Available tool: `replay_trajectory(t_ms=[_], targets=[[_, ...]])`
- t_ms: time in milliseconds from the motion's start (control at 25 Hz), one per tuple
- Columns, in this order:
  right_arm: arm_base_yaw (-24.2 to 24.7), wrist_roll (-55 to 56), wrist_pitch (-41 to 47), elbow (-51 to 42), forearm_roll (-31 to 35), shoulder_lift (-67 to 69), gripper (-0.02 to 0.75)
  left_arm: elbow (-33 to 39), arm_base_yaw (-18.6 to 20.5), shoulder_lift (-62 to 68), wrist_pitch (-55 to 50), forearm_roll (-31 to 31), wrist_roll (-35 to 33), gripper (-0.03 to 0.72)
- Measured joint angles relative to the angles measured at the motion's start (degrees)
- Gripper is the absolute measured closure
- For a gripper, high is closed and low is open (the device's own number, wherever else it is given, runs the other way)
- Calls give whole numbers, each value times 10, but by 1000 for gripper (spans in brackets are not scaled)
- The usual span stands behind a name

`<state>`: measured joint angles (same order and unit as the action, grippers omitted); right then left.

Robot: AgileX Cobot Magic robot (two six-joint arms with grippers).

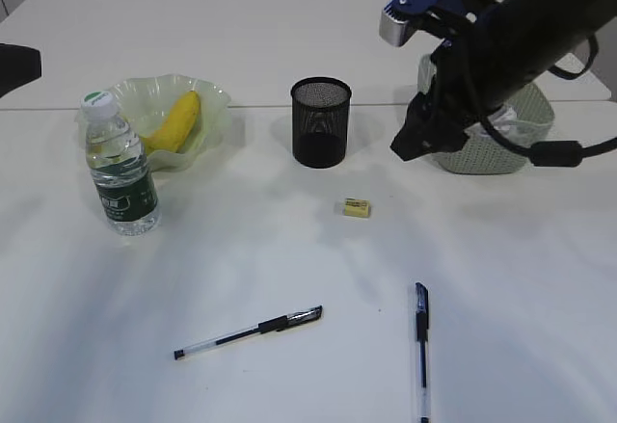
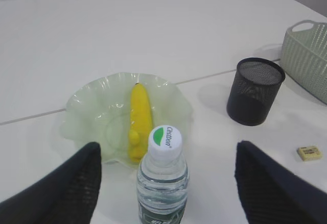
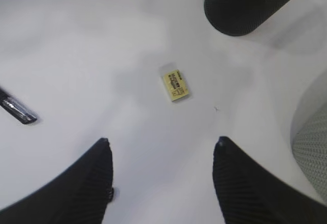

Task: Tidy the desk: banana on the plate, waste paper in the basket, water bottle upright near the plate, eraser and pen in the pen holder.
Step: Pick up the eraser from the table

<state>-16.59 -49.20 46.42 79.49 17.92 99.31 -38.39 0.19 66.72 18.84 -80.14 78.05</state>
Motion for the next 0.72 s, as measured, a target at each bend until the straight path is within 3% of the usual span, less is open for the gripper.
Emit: replay_trajectory(t_ms=[320,720], targets=[[0,-9,-43,0,0,69,278,0,0,-4,1,0,58,107],[0,-29,-114,0,0,137,286,0,0,-19,2,-22,66,107]])
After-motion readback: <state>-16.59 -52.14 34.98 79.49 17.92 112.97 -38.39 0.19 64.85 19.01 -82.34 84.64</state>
